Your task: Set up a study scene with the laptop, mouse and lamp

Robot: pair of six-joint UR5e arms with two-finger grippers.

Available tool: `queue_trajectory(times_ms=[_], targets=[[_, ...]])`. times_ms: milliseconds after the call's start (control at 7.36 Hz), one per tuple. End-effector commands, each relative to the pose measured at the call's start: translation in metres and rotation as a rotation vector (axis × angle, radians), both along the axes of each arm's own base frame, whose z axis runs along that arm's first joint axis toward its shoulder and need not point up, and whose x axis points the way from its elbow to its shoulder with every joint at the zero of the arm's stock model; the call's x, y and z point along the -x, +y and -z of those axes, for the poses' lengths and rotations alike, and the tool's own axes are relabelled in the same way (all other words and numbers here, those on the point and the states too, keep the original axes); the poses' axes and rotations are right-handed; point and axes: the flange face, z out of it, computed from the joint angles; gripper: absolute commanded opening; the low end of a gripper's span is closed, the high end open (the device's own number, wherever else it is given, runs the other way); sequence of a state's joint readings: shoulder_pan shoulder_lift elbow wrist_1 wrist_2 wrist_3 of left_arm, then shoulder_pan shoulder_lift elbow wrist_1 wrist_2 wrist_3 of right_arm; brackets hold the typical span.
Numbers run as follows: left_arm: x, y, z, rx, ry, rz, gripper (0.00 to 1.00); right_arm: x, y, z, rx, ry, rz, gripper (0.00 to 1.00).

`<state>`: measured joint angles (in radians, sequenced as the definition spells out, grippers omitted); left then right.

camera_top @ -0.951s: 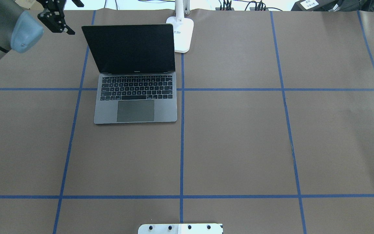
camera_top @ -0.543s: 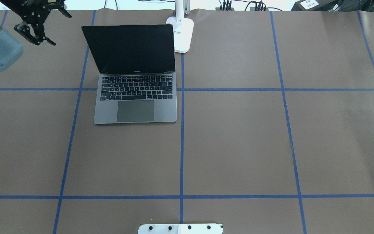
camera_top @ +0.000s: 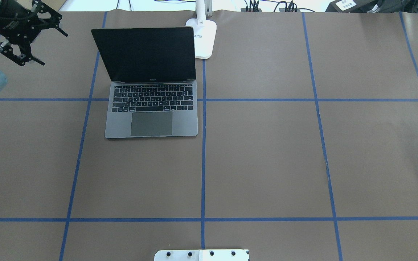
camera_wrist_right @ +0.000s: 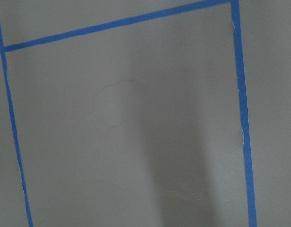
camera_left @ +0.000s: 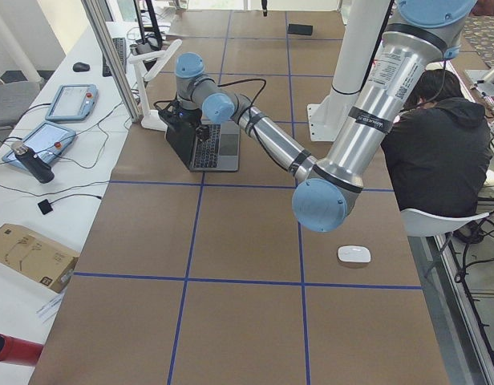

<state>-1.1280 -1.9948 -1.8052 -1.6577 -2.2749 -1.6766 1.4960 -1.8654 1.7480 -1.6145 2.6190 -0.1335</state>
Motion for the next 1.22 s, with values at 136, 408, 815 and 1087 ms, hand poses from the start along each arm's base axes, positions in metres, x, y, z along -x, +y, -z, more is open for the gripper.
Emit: queue_trajectory(times_ms=[136, 408, 815, 1087], targets=[[-0.008, 0.036, -0.001, -0.101, -0.009, -0.092, 1.00, 0.002, 0.025, -0.072, -0.182, -0.054, 0.208, 0.99], [-0.015, 0.047, 0.011, -0.126, 0.004, -0.109, 1.00, 0.017, 0.035, -0.106, -0.210, -0.087, 0.311, 0.99], [-0.012, 0.054, 0.022, -0.151, 0.016, -0.108, 1.00, 0.041, 0.052, -0.133, -0.218, -0.118, 0.440, 0.99], [-0.012, 0.056, 0.028, -0.161, 0.019, -0.108, 1.00, 0.034, 0.085, -0.159, -0.190, -0.132, 0.462, 0.99]])
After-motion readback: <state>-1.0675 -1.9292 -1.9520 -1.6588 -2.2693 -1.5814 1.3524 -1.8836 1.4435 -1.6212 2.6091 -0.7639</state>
